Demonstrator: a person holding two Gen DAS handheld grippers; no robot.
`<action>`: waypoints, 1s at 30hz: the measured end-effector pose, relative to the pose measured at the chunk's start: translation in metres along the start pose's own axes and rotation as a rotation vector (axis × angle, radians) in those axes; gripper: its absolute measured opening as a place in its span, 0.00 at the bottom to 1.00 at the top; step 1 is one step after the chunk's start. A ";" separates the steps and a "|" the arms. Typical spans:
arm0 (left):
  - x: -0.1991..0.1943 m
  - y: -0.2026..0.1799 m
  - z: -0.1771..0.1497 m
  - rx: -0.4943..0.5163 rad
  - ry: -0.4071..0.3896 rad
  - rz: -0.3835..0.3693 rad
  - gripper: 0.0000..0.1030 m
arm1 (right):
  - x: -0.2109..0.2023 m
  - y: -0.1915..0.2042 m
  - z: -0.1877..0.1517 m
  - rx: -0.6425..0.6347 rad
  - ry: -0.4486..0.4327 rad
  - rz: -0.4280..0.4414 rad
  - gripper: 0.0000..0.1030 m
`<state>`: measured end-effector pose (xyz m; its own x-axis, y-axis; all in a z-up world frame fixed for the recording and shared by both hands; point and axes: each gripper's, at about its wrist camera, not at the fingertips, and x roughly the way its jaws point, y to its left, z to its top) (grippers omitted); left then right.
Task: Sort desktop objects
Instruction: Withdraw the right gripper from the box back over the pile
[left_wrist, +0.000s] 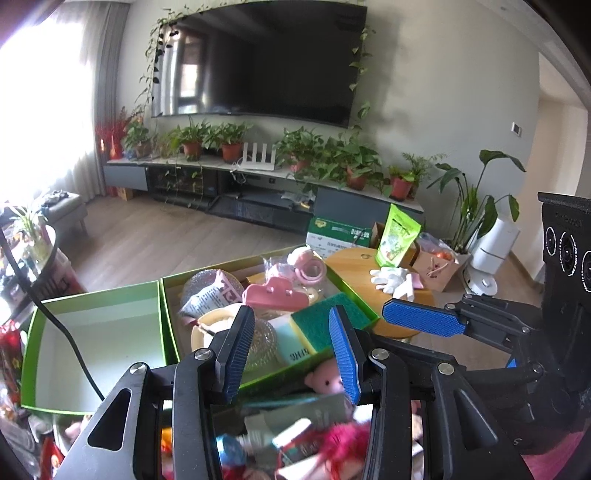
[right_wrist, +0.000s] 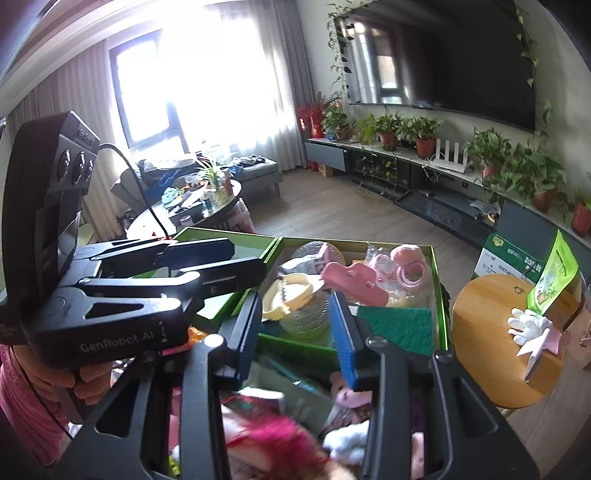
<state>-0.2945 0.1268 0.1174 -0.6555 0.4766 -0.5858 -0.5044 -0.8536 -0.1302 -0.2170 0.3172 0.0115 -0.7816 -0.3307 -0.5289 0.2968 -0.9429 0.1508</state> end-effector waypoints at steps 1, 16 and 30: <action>-0.008 -0.003 -0.002 0.003 -0.007 0.005 0.41 | -0.007 0.006 -0.002 -0.008 -0.003 0.004 0.37; -0.079 -0.015 -0.046 -0.013 -0.040 -0.008 0.41 | -0.064 0.064 -0.037 -0.064 -0.016 0.055 0.37; -0.124 -0.028 -0.084 -0.011 -0.084 -0.023 0.41 | -0.097 0.105 -0.069 -0.104 -0.015 0.079 0.46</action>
<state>-0.1519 0.0744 0.1263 -0.6892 0.5115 -0.5132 -0.5135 -0.8445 -0.1521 -0.0725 0.2528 0.0210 -0.7613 -0.4048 -0.5066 0.4124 -0.9051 0.1034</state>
